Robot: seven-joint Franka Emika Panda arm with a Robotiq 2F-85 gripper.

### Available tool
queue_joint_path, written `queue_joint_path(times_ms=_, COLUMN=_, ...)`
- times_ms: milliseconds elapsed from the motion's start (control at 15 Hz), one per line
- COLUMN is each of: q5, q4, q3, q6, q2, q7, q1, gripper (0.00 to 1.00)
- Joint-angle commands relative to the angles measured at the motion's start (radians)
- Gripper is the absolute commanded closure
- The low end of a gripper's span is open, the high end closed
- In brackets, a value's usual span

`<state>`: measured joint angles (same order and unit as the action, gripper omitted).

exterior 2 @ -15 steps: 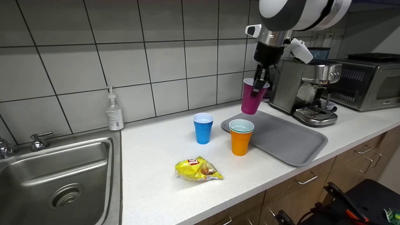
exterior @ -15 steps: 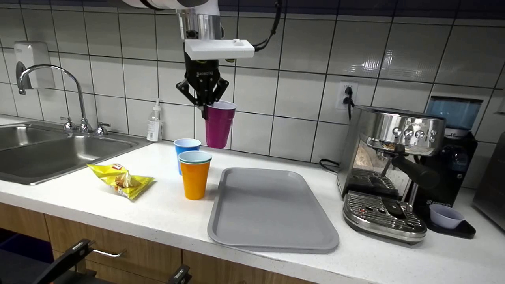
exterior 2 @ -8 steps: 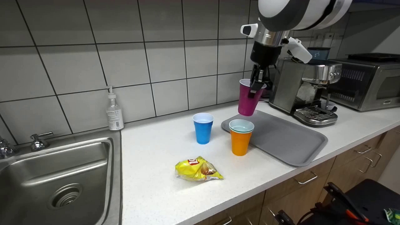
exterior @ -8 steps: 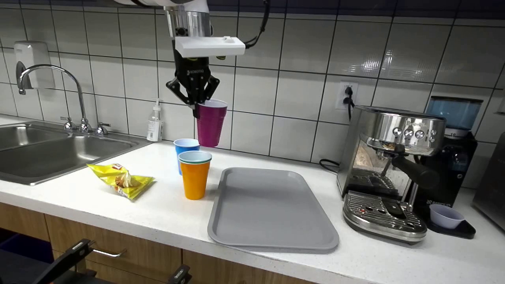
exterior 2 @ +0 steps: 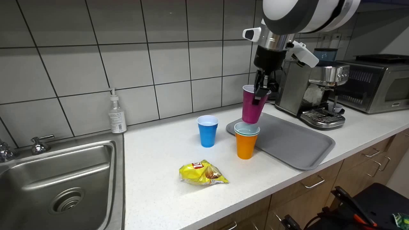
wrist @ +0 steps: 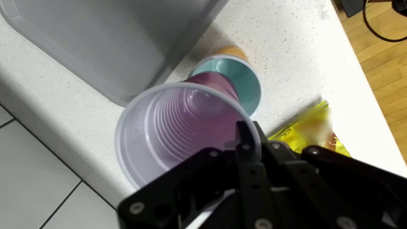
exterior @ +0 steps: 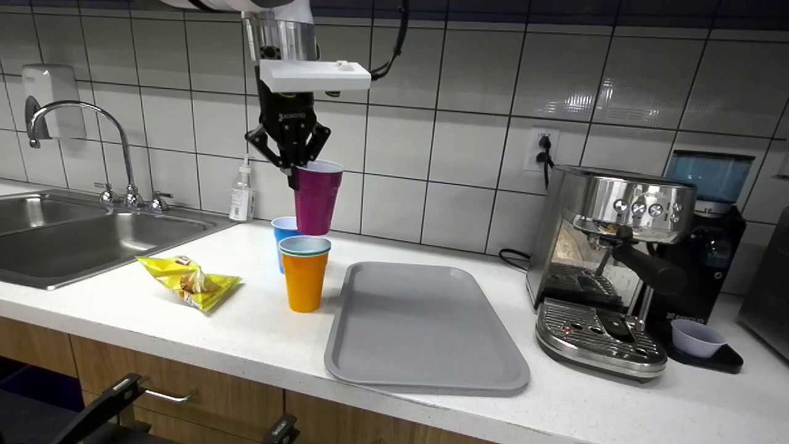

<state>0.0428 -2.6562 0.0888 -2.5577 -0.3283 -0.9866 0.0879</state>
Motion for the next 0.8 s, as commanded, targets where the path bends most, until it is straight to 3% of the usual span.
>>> queue_joint_path(times_ms=0, q5=0.025, q4=-0.025, q3=-0.011, q6=0.021, q2=-0.033, q7=0.007, q1=0.003, gripper=0.99)
queue_joint_path(times_ms=733, q5=0.032, q4=-0.047, q3=-0.018, q6=-0.009, q2=0.0, q7=0.022, q1=0.009, gripper=0.99)
